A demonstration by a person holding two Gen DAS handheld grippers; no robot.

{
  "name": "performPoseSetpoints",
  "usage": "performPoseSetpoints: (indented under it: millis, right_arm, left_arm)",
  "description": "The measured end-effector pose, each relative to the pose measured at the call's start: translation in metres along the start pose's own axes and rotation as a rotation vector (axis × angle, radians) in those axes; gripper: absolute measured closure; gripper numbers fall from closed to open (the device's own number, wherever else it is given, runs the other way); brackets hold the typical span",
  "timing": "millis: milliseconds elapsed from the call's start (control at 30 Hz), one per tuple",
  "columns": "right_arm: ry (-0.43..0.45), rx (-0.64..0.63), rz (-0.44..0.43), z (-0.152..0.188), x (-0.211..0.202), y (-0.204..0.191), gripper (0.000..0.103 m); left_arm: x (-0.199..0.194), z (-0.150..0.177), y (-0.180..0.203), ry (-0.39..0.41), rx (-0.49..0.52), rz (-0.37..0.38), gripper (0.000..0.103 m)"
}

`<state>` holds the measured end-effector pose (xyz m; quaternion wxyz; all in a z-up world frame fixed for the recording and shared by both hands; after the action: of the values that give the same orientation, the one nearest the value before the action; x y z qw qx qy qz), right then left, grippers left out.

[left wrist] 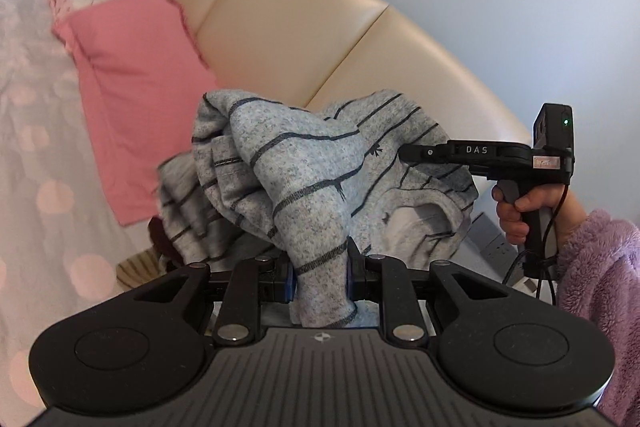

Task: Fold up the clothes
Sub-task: 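Lift the folded shirt with both tools and carry it toward the headboard, then open both tools and drop the shirt onto the clothes stack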

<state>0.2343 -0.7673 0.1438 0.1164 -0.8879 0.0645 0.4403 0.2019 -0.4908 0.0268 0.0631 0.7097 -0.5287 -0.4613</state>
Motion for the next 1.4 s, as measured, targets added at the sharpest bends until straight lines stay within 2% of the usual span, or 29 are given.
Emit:
performPoseSetpoints:
  millis: [167,333,433,467,500,600,633,667,767,867,933,1067,1167,1400]
  right_arm:
    - [-0.032,0.085,-0.033,0.013,0.053,0.029,0.074]
    - [-0.022,0.12,-0.049,0.03,0.069,0.038,0.058]
    - [0.0,0.139,-0.053,0.032,0.06,0.041,0.054]
    - [0.008,0.137,-0.048,0.03,0.057,0.041,0.054]
    - [0.016,0.138,-0.043,0.031,0.051,0.042,0.054]
    - [0.045,0.155,-0.02,0.032,0.031,0.045,0.049]
    - [0.058,0.164,-0.008,0.033,0.024,0.046,0.041]
    - [0.071,0.172,0.004,0.034,0.016,0.048,0.038]
    - [0.132,0.19,0.017,0.04,-0.013,0.046,0.034]
    - [0.174,0.178,0.008,0.046,-0.043,0.035,0.03]
    - [0.203,0.149,0.002,0.049,-0.064,0.02,0.028]
    - [0.255,0.063,-0.027,0.055,-0.104,-0.025,0.02]
    - [0.302,0.006,-0.024,0.06,-0.133,-0.067,0.013]
    - [0.385,-0.114,-0.075,0.078,-0.178,-0.182,0.006]
  left_arm:
    - [0.018,0.005,-0.013,-0.008,0.032,-0.057,0.08]
    - [0.014,-0.001,-0.01,0.013,0.039,-0.101,0.077]
    - [0.008,-0.006,0.001,0.017,0.056,-0.134,0.066]
    - [0.007,-0.007,0.004,0.018,0.057,-0.142,0.057]
    - [0.007,-0.008,0.006,0.022,0.055,-0.155,0.052]
    - [0.008,-0.017,0.004,0.038,0.06,-0.198,0.048]
    - [0.005,-0.017,0.007,0.047,0.063,-0.213,0.046]
    - [-0.001,-0.017,0.009,0.06,0.067,-0.224,0.042]
    - [-0.026,-0.014,0.023,0.101,0.091,-0.258,0.034]
    - [-0.052,-0.011,0.032,0.131,0.117,-0.308,0.03]
    - [-0.069,-0.006,0.039,0.14,0.157,-0.344,0.03]
    - [-0.111,0.007,0.05,0.184,0.246,-0.508,0.03]
    - [-0.148,0.021,0.056,0.235,0.285,-0.58,0.028]
    - [-0.236,0.054,0.055,0.291,0.268,-0.71,0.028]
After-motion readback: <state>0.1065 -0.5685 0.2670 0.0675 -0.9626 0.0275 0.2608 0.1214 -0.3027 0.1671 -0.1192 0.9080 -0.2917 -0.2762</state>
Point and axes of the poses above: each gripper's, at about its wrist camera, not at the fingertips, and x roughly the way its jaws point, y to its right, z to its underside, the point moved 9 cm from there along x, roughly the way its jaws point, and after that the axes turned 12 degrees about -y, right-handed, at the moved point
